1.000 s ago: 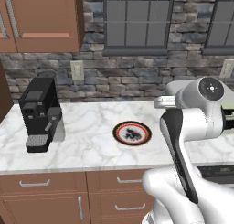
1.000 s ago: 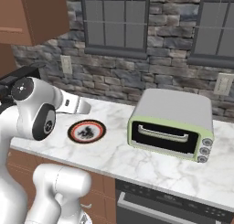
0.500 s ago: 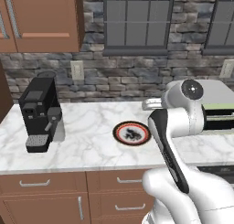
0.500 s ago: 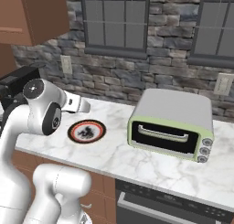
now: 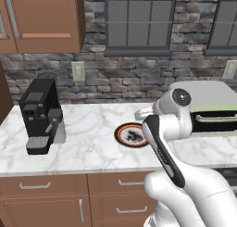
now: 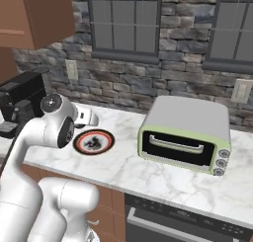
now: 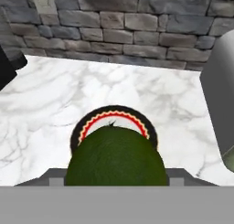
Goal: Pick lime from the fridge and place it on the plate on the counter.
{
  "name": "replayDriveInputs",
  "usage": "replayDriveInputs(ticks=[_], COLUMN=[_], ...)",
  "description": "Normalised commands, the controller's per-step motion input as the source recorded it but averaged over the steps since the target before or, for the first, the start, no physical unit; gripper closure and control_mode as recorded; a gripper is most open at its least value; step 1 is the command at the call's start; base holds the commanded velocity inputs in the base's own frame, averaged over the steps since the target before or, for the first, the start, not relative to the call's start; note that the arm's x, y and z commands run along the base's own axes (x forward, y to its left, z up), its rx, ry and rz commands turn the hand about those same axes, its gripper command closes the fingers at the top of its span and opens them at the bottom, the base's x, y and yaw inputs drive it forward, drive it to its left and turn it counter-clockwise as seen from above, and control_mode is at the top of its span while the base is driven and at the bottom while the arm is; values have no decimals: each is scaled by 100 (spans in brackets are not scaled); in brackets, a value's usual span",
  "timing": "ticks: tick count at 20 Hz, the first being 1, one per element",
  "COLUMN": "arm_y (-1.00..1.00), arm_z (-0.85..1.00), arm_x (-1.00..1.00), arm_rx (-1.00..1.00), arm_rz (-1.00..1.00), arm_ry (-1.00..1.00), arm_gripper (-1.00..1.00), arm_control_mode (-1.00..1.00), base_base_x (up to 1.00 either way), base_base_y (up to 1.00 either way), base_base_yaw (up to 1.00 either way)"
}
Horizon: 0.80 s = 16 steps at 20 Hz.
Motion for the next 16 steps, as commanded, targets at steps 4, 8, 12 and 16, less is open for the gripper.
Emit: replayDriveInputs(ticks=[4, 8, 12, 16], arm_y=[0, 5, 8, 2], arm_z=[-45, -40, -31, -35], arm_x=[29, 31, 43, 47], arm_rx=[0, 0, 0, 0], arm_rz=[12, 6, 2, 0], arm_ry=[11, 17, 20, 16], arm_gripper=[100, 100, 100, 100], arm_control_mode=[-100, -100, -100, -100], base_base_x=[0, 0, 0, 0], base_base_y=[0, 0, 0, 0], base_base_yaw=[0, 0, 0, 0])
